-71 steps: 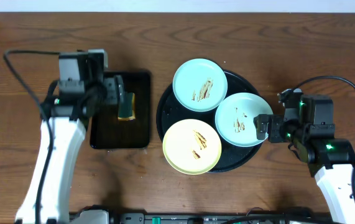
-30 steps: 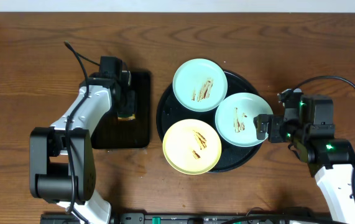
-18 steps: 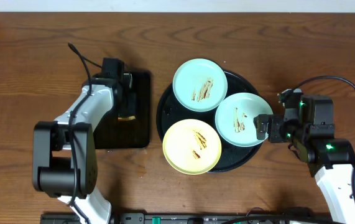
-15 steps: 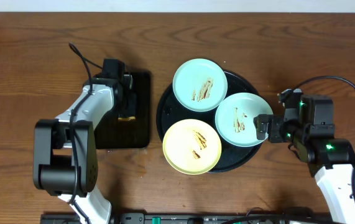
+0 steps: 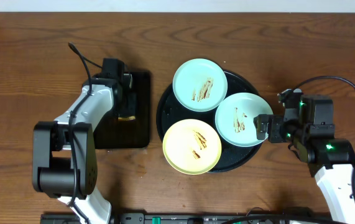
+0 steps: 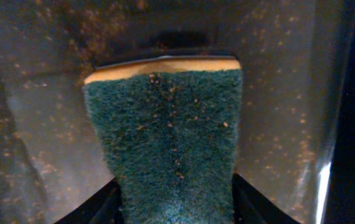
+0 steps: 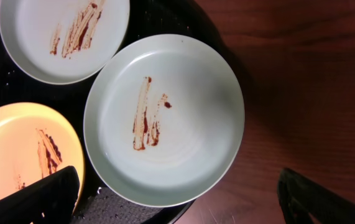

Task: Clean dirty plates on tray and stack at the side
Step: 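Lower the left gripper and pinch the green-yellow sponge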

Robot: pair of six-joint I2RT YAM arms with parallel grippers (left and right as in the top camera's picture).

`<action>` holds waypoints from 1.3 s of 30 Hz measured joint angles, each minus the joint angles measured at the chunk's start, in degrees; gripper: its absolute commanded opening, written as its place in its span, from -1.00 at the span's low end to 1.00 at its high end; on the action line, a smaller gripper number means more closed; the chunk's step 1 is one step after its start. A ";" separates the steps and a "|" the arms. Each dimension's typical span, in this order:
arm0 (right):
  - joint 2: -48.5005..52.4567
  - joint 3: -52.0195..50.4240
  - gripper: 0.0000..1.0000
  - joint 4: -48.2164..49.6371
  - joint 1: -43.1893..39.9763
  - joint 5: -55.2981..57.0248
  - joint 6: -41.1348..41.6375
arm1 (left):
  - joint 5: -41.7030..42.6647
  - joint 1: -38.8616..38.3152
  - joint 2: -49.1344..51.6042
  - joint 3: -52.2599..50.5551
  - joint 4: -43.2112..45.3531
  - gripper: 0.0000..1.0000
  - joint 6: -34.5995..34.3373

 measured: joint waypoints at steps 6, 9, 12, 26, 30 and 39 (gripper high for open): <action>0.00 0.00 0.98 0.00 0.00 0.00 0.00 | 0.00 0.00 -1.33 0.00 0.00 0.00 -0.28; 0.00 0.00 0.99 0.00 0.00 0.00 0.00 | 0.00 0.00 -1.33 0.00 0.00 -0.03 -0.48; 0.00 0.00 0.98 0.00 0.00 -0.02 0.00 | 0.00 0.00 -1.33 0.00 -0.02 -0.09 -1.03; 0.00 0.00 0.99 -0.28 0.00 -0.02 0.00 | -0.02 0.00 -1.33 -1.70 1.49 -0.47 -3.04; 0.00 0.00 0.99 -0.33 0.00 -0.02 0.00 | 0.00 0.00 -1.33 -1.99 2.14 -0.85 -3.50; 0.00 0.00 0.98 -1.05 0.00 3.50 0.31 | 0.00 0.00 -1.44 -1.92 1.64 -0.85 -3.30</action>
